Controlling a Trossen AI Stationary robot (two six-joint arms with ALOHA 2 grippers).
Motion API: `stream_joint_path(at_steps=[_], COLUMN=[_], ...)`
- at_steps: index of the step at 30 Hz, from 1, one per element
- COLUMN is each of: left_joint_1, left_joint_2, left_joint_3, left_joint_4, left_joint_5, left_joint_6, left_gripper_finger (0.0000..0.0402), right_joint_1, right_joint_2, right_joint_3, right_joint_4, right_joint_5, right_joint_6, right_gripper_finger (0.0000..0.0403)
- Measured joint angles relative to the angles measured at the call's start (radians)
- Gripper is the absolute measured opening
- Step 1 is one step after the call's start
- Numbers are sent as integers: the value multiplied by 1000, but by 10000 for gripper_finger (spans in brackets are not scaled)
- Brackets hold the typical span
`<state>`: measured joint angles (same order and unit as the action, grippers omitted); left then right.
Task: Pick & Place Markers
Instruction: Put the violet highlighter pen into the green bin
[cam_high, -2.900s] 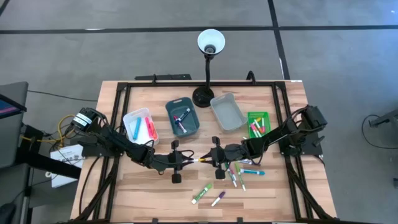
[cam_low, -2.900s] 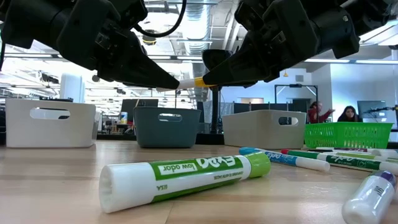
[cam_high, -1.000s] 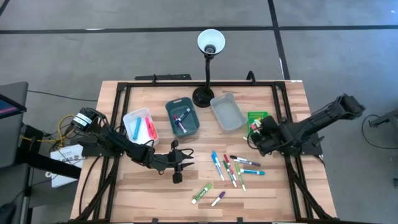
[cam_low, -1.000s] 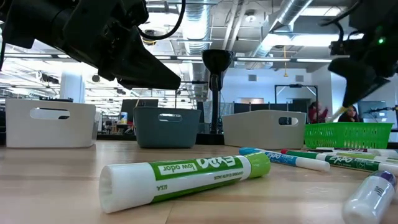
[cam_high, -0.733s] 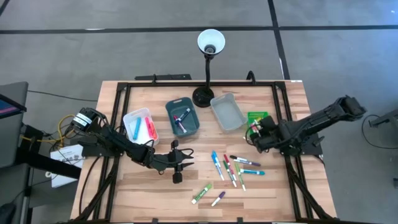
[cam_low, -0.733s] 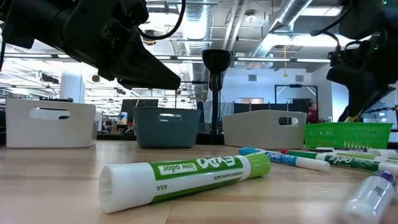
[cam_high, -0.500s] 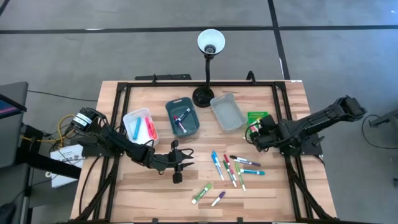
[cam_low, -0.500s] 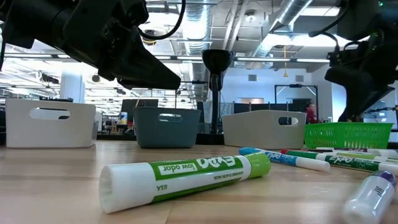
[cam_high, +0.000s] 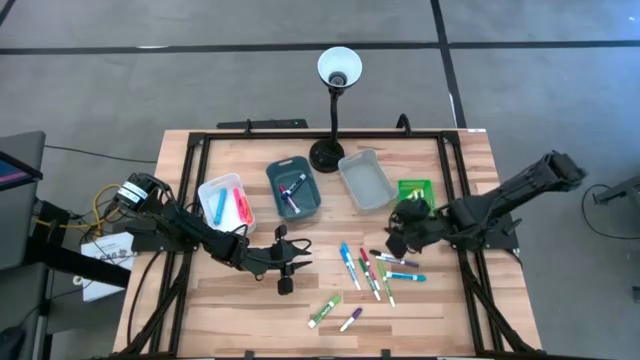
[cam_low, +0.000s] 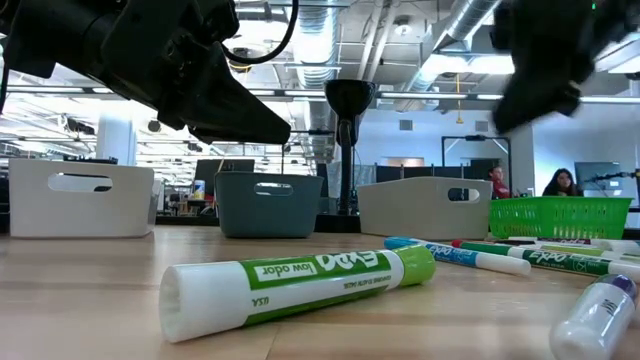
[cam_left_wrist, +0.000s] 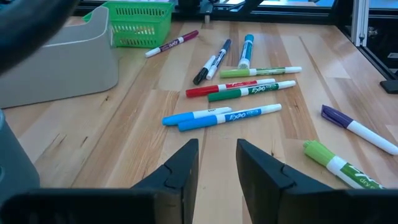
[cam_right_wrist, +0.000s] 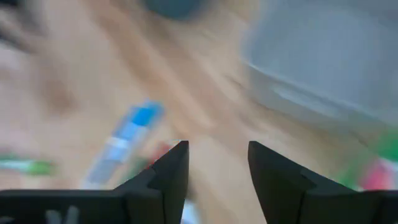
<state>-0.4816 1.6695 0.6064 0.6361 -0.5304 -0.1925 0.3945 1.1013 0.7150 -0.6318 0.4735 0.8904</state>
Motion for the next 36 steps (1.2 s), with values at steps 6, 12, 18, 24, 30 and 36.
stream_joint_path(at_steps=[6, 12, 18, 24, 30, 36], left_joint_1=[0, 0, 0, 0, 0, 1], left_joint_2=[0, 0, 0, 0, 0, 0], left_joint_3=[0, 0, 0, 0, -1, -1], left_joint_4=[0, 0, 0, 0, 0, 0], left_joint_5=[0, 0, 0, 0, 0, 0], left_joint_6=[0, 0, 0, 0, 0, 0], left_gripper_finger=[104, 104, 104, 104, 104, 104], right_joint_1=[104, 202, 253, 257, 244, 245], right_joint_2=[7, 124, 348, 543, 690, 767], right_joint_3=[-8, -16, -17, -17, -17, 16], right_joint_4=[411, 645, 792, 1005, 1120, 1157], right_joint_5=[-50, -89, -262, -307, -341, -394], right_joint_6=[-356, -609, -708, -716, -708, -707], right_gripper_finger=[159, 147, 135, 121, 119, 119])
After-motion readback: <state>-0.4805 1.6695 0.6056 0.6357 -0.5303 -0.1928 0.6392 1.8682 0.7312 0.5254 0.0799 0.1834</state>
